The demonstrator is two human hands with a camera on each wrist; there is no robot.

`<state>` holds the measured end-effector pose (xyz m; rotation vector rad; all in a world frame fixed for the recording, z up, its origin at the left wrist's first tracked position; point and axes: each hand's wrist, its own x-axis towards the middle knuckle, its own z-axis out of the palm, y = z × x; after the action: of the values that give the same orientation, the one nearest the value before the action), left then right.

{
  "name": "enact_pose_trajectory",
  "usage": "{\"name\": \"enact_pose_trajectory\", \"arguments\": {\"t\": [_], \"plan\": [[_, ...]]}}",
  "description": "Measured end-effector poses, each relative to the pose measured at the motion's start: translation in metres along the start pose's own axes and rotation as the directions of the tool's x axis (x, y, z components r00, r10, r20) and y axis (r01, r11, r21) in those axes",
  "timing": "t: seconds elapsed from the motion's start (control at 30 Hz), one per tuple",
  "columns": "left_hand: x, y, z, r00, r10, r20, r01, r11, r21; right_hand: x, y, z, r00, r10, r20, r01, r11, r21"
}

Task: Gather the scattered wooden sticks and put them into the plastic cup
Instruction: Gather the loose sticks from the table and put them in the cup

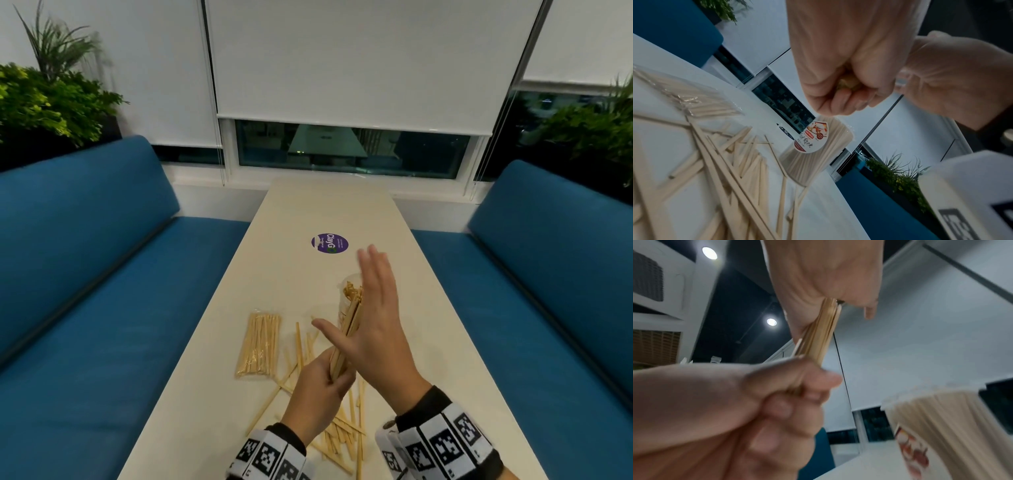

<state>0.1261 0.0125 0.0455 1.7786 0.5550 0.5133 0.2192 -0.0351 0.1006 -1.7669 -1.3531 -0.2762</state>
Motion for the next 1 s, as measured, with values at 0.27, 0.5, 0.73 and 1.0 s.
{"name": "enact_pose_trajectory", "arguments": {"t": [0.27,0.5,0.73,1.0], "plan": [[0.001,-0.013,0.002,0.998,-0.048,-0.029,0.049,0.998,0.045,-0.001,0.004,-0.001,0.996,-0.047,0.077,0.055,0.993,-0.106],[0.009,-0.008,0.001,0.999,-0.021,-0.027,0.023,0.998,0.055,-0.005,0.008,0.001,0.831,0.527,0.181,-0.555,0.755,0.35],[0.021,-0.012,0.005,1.0,-0.009,0.012,0.007,0.995,0.102,0.009,0.021,-0.018,0.78,0.473,0.409,-0.584,0.785,0.207],[0.075,-0.006,-0.003,0.988,0.081,-0.13,-0.026,0.925,0.379,0.068,0.05,-0.043,0.851,0.525,-0.018,-0.47,0.777,0.419]]}}
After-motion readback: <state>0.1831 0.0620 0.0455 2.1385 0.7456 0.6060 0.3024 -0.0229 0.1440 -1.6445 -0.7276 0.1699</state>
